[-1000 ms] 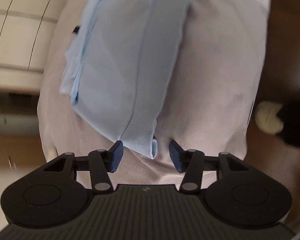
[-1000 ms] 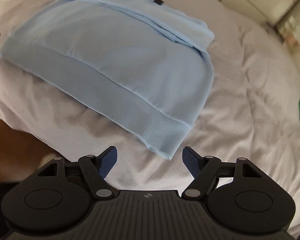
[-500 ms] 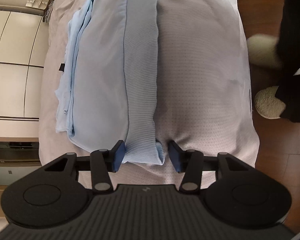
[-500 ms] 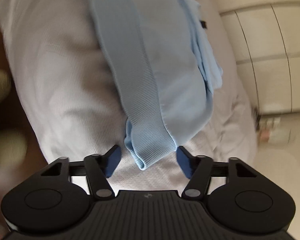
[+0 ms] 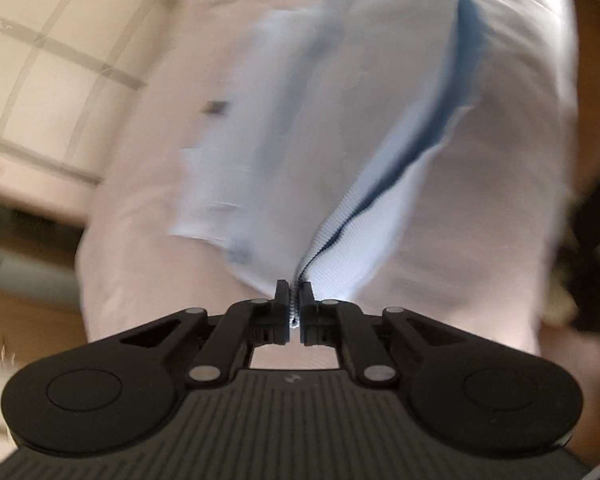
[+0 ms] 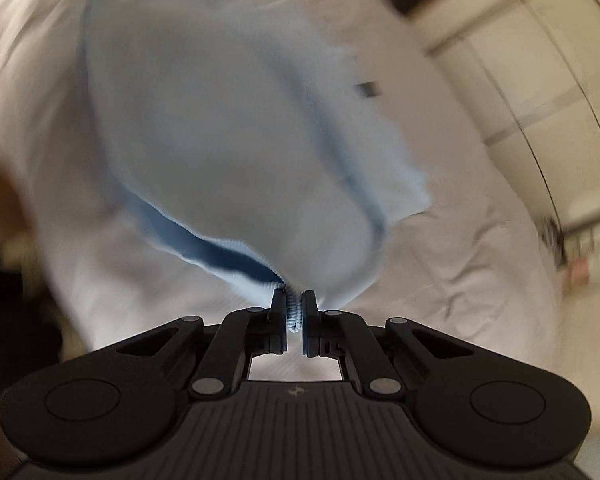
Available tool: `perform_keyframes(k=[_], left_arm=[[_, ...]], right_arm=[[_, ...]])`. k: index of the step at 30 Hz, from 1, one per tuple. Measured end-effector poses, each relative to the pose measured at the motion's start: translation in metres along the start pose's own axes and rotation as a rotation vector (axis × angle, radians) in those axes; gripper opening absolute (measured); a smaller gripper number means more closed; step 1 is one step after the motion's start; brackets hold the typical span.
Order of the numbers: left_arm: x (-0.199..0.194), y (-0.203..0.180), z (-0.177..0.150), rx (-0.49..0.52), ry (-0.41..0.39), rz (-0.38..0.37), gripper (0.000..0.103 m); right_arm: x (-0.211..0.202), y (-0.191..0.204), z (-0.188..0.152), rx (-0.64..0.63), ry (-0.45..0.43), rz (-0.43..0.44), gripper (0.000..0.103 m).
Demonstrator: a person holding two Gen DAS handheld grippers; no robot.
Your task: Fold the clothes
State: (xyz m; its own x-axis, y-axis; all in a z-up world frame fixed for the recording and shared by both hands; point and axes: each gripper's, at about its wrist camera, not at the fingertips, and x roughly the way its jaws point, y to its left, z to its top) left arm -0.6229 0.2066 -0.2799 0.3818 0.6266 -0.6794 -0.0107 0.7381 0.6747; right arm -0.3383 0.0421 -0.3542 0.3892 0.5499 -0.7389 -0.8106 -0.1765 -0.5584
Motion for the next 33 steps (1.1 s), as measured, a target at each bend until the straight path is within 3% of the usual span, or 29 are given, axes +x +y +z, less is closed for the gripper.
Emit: perform_keyframes(k=[4, 6, 9, 11, 12, 13, 16, 19, 23, 27, 33], left_arm=[[0.044, 0.069, 0.035, -0.194, -0.01, 0.087, 0.005], [0.078, 0.104, 0.051, -0.319, 0.01, 0.1, 0.011], [0.131, 0.148, 0.061, -0.552, 0.109, 0.074, 0.02], [0.152, 0.174, 0.052, -0.75, 0.156, 0.004, 0.032], [0.16, 0.183, 0.046, -0.845, 0.176, -0.035, 0.032], [0.162, 0.187, 0.037, -0.932, 0.185, -0.08, 0.033], [0.17, 0.186, 0.014, -1.13, 0.213, -0.213, 0.033], [0.18, 0.177, 0.001, -1.255, 0.227, -0.293, 0.036], [0.203, 0.174, -0.004, -1.322, 0.245, -0.334, 0.042], [0.226, 0.169, -0.001, -1.315, 0.238, -0.369, 0.042], [0.254, 0.158, 0.001, -1.221, 0.24, -0.441, 0.04]], right_arm=[[0.031, -0.077, 0.043, 0.171, -0.089, -0.1, 0.003], [0.056, -0.11, 0.063, 0.245, -0.107, -0.136, 0.004], [0.104, -0.153, 0.091, 0.371, -0.079, -0.148, 0.009], [0.137, -0.177, 0.104, 0.459, -0.025, -0.136, 0.019], [0.15, -0.189, 0.106, 0.511, 0.001, -0.116, 0.04], [0.159, -0.201, 0.103, 0.579, 0.007, -0.085, 0.05], [0.169, -0.224, 0.074, 0.814, 0.015, 0.068, 0.052], [0.183, -0.233, 0.036, 1.039, 0.044, 0.263, 0.053], [0.201, -0.228, -0.005, 1.268, 0.085, 0.494, 0.053], [0.209, -0.221, -0.012, 1.308, 0.115, 0.531, 0.053], [0.22, -0.214, -0.007, 1.313, 0.137, 0.549, 0.053]])
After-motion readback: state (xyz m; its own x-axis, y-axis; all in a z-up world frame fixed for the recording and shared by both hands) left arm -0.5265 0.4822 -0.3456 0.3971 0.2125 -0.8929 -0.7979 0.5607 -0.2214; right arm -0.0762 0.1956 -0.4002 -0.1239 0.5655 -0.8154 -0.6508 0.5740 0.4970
